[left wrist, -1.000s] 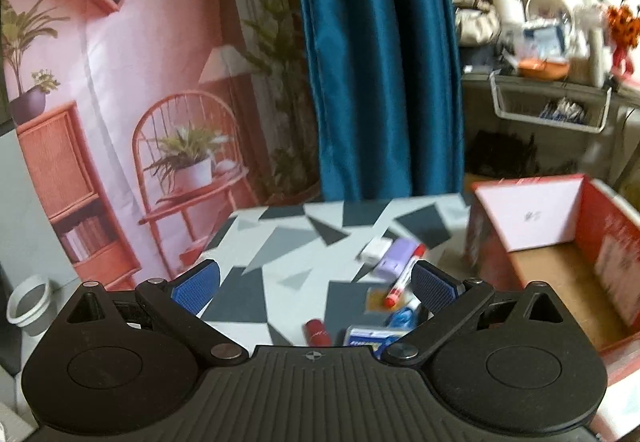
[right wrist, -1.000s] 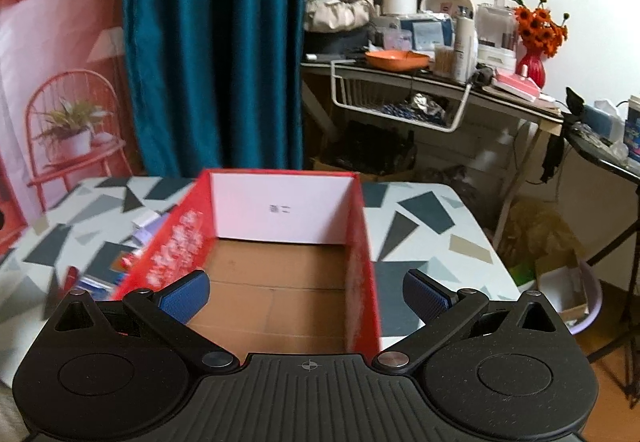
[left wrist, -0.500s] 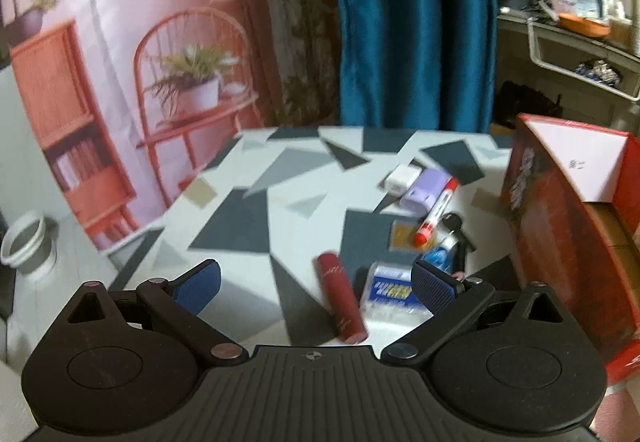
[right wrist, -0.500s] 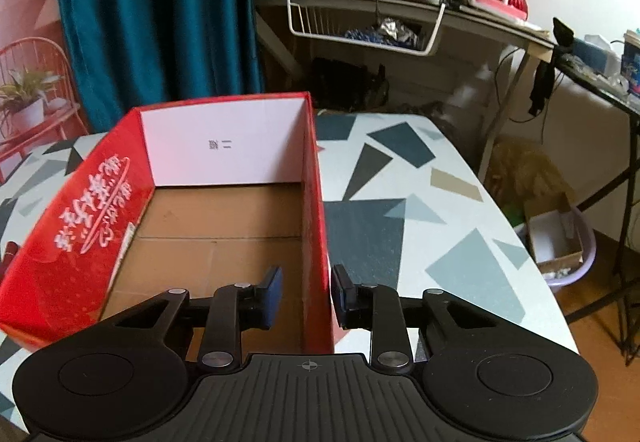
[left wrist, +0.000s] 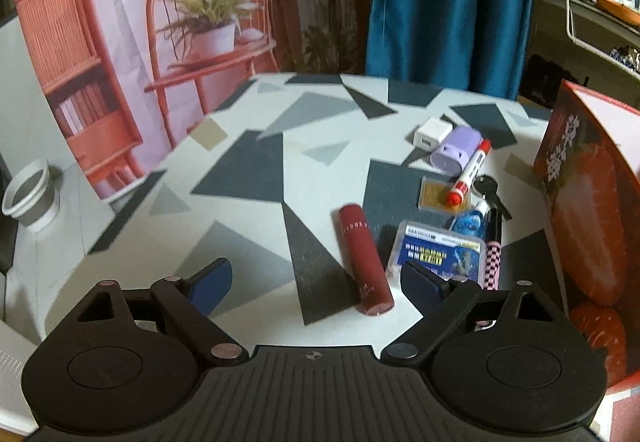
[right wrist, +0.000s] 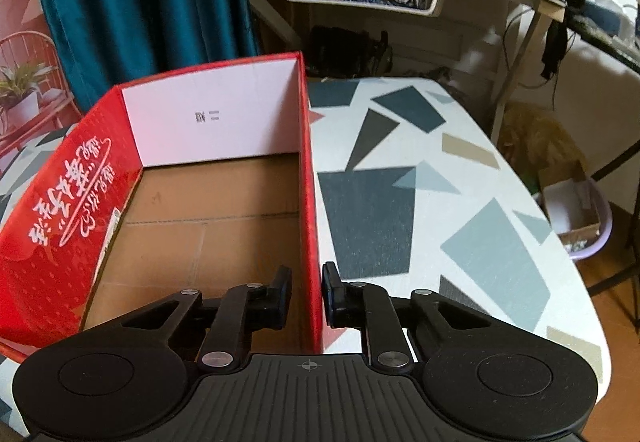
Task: Organize rigid objects
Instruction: 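Move the left tool toward the clear blue-labelled box on the table, then close the left gripper on the clear blue-labelled box and lift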
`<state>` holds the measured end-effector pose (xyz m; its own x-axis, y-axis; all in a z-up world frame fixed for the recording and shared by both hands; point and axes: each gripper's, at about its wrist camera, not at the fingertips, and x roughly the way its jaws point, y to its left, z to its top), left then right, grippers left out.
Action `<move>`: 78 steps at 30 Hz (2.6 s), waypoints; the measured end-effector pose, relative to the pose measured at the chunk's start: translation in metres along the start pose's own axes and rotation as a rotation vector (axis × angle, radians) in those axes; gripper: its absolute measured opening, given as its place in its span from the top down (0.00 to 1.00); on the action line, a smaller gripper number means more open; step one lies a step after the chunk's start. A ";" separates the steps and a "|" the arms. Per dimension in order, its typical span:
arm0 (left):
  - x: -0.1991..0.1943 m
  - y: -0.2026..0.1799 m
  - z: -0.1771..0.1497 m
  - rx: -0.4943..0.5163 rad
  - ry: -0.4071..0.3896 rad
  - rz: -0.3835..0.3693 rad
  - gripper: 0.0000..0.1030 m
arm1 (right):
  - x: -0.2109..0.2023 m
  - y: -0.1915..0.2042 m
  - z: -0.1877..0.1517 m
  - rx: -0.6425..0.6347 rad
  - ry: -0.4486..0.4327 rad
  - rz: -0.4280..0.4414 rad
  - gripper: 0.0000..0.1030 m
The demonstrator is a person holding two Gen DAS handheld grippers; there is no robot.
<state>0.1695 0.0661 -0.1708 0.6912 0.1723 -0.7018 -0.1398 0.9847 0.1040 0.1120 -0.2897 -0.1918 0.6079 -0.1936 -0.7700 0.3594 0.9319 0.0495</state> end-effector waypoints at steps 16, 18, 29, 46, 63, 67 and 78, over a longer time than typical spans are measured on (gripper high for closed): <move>0.034 -0.015 0.007 0.001 0.084 -0.058 0.21 | 0.007 0.002 -0.003 -0.063 0.021 -0.006 0.88; 0.040 -0.007 0.008 -0.052 0.095 -0.070 0.32 | 0.007 0.002 -0.003 -0.061 0.021 -0.005 0.88; 0.053 0.008 0.017 -0.101 0.122 -0.077 0.55 | 0.006 0.000 -0.003 -0.039 0.017 -0.002 0.87; 0.055 -0.054 0.017 0.202 0.035 -0.232 0.24 | 0.006 0.002 -0.003 -0.051 0.023 -0.004 0.86; 0.066 -0.066 0.008 0.246 0.073 -0.300 0.22 | 0.006 0.003 -0.003 -0.054 0.026 -0.009 0.84; 0.061 -0.071 0.003 0.263 0.067 -0.307 0.22 | 0.006 0.003 -0.003 -0.054 0.025 -0.008 0.83; 0.054 -0.077 -0.013 0.253 0.020 -0.281 0.21 | 0.005 0.007 -0.003 -0.071 0.023 -0.009 0.78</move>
<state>0.2089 -0.0007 -0.2260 0.6633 -0.1040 -0.7411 0.2350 0.9692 0.0744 0.1156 -0.2828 -0.1976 0.5883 -0.1957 -0.7846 0.3132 0.9497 -0.0020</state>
